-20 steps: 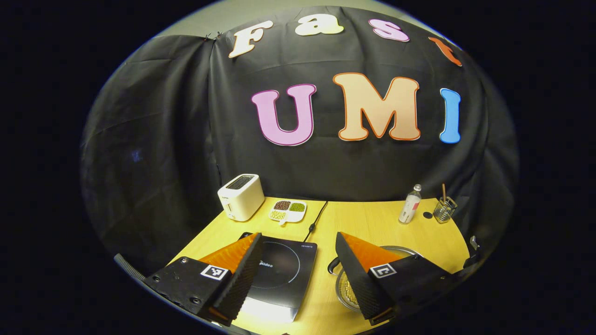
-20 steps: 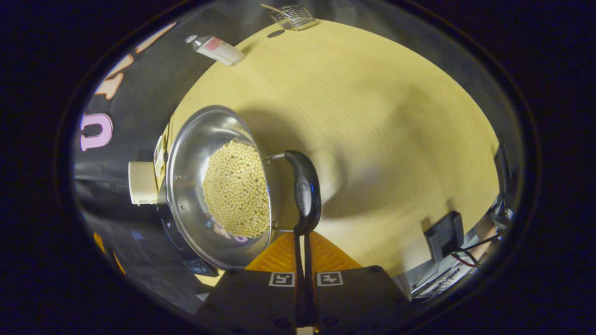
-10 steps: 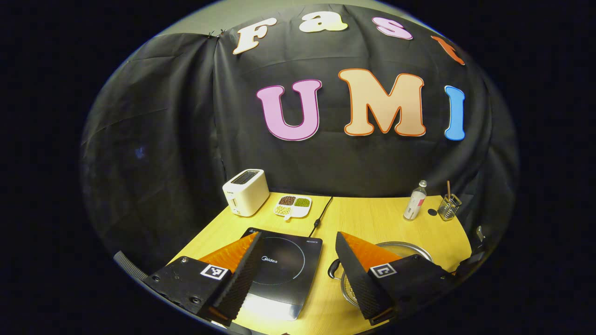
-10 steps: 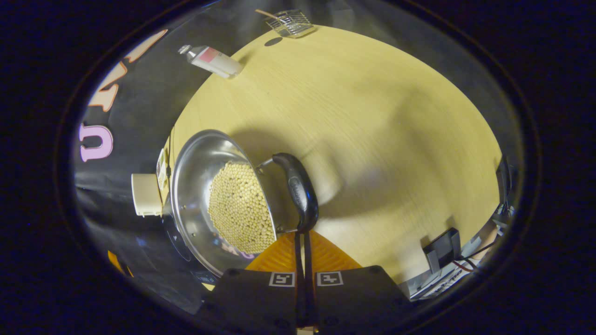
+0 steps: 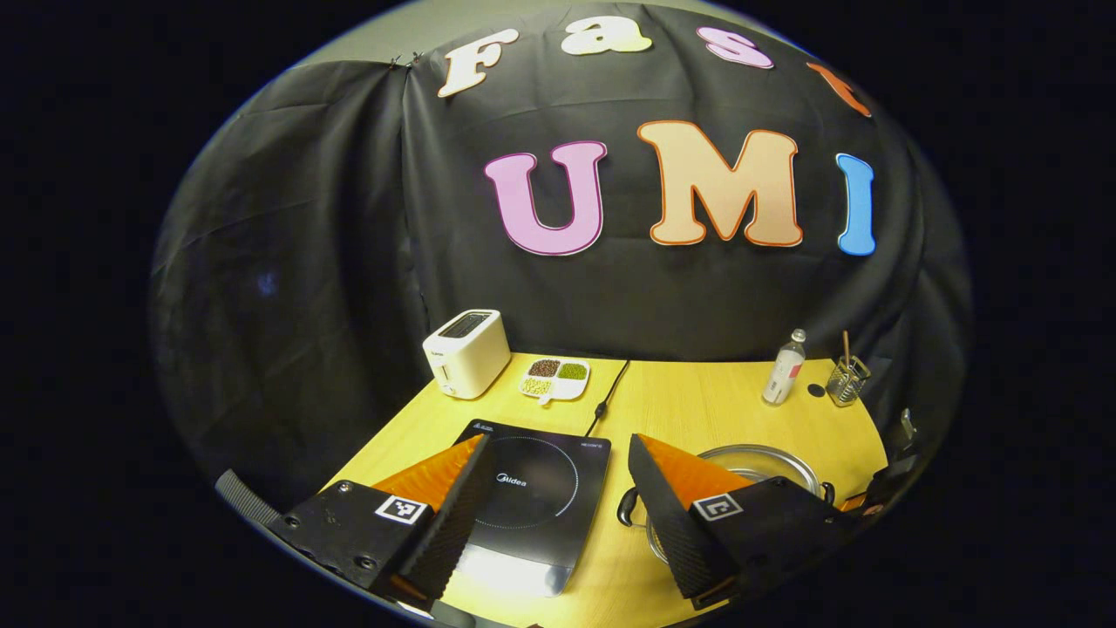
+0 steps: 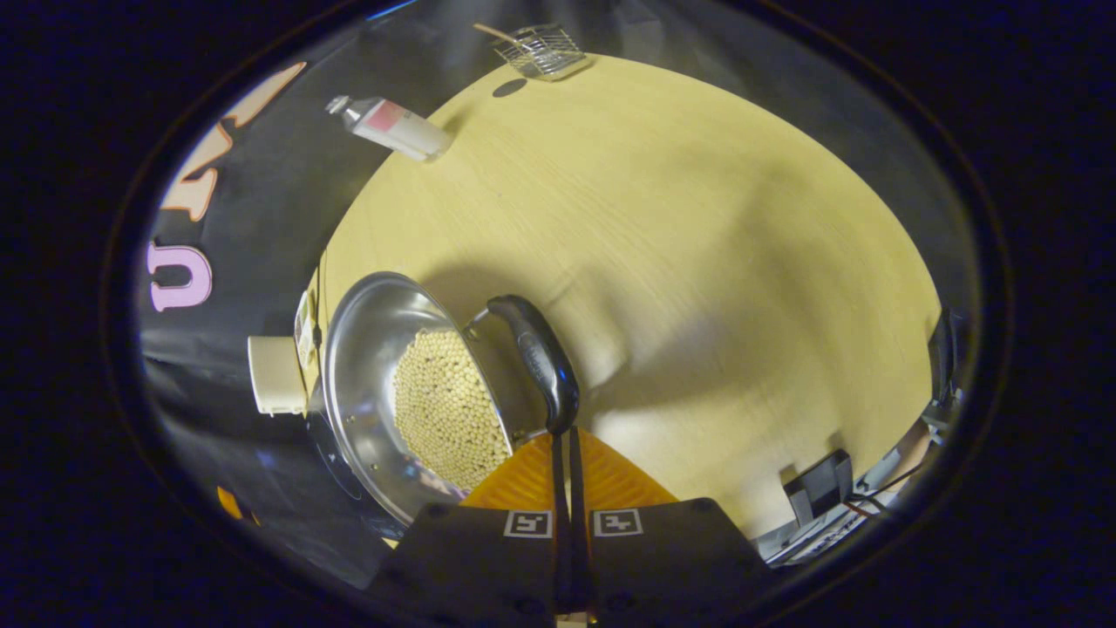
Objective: First push the handle of the pot to place it horizontally, then grasp the pot with both hands and set it on the induction cooktop.
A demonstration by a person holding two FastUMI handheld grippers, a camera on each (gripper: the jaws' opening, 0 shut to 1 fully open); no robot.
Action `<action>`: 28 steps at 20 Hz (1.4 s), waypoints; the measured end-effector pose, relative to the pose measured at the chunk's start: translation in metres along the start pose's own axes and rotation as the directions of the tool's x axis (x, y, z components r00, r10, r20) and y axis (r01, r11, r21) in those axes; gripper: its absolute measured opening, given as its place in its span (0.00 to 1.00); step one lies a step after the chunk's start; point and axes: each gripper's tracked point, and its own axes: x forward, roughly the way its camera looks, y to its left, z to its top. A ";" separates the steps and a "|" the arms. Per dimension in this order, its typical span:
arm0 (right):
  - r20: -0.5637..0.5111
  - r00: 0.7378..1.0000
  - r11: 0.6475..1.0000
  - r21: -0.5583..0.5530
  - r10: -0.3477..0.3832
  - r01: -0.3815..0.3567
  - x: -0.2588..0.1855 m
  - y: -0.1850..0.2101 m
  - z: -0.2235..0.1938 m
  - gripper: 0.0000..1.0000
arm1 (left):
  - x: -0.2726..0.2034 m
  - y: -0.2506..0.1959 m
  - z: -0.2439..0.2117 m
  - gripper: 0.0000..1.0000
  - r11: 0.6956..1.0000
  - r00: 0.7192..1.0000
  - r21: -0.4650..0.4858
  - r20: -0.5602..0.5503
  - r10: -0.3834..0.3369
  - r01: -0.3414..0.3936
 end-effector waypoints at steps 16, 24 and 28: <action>0.060 0.997 0.999 -0.029 0.044 -0.042 -0.012 0.001 0.020 0.03 | -0.002 -0.012 -0.027 0.95 0.999 0.998 -0.030 -0.049 -0.025 0.024; 0.153 0.986 0.995 -0.075 0.072 -0.061 -0.045 -0.014 0.029 0.41 | 0.001 -0.013 -0.053 0.95 0.999 0.994 -0.035 -0.100 -0.043 0.039; 0.201 0.973 0.988 -0.128 0.115 -0.091 -0.067 -0.012 0.044 0.82 | 0.007 -0.017 -0.068 0.95 0.997 0.988 -0.027 -0.136 -0.078 0.075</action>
